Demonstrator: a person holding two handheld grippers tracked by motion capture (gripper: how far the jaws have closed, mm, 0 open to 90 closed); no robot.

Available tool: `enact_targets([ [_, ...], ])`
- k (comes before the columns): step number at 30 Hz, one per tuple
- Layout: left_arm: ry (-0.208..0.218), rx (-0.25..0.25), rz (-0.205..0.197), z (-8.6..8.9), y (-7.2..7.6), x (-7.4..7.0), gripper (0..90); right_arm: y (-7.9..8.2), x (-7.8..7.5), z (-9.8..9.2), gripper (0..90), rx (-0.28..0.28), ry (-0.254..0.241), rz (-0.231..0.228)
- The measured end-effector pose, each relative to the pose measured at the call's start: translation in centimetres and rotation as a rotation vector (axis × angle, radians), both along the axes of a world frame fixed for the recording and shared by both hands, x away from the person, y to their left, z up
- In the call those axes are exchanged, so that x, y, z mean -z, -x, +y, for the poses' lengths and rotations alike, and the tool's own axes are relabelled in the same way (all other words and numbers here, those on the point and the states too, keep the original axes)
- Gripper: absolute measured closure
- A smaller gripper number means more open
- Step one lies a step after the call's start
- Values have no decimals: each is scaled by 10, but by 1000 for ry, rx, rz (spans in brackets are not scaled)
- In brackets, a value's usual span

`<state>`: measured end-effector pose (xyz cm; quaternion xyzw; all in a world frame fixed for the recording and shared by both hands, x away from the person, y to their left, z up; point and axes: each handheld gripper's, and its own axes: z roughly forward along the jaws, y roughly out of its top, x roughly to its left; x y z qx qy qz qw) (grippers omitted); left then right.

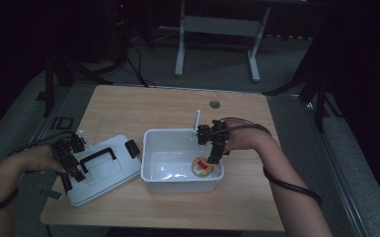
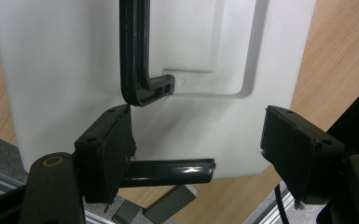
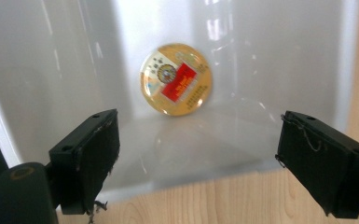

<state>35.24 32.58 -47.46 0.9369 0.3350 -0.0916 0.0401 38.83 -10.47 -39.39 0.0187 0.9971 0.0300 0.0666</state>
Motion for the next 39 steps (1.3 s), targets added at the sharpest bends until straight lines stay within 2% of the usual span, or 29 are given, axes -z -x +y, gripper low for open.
enact_targets([
  [7, 2, -1, -3, 1, 0, -2, 248, -2, -9, -25, 128, 43, -26, -25],
  [11, 5, -4, -9, 1, 1, -3, 248, -2, -8, -41, 128, 66, -5, -30],
  [17, 8, -9, -17, 3, 1, -6, 248, -1, -3, -68, 133, 101, -2, -30],
  [20, 5, -6, -22, 2, 1, -7, 248, 0, 3, -83, 135, 126, 4, -23],
  [22, 4, -1, -38, 2, 1, -8, 248, 1, 7, -91, 136, 135, 10, -21],
  [26, 18, -5, -57, 3, 0, -11, 248, 3, 16, -107, 137, 167, 5, -6],
  [29, 22, -7, -64, 3, -1, -12, 248, 4, 20, -113, 137, 177, 8, -4],
  [30, 23, -10, -79, 4, -1, -12, 248, 5, 23, -117, 137, 181, 8, 2],
  [34, 28, -6, -96, 5, -1, -12, 248, 9, 38, -132, 137, 207, 9, 21],
  [39, 30, -5, -103, 5, 0, -11, 248, 13, 51, -143, 140, 227, 8, 43],
])
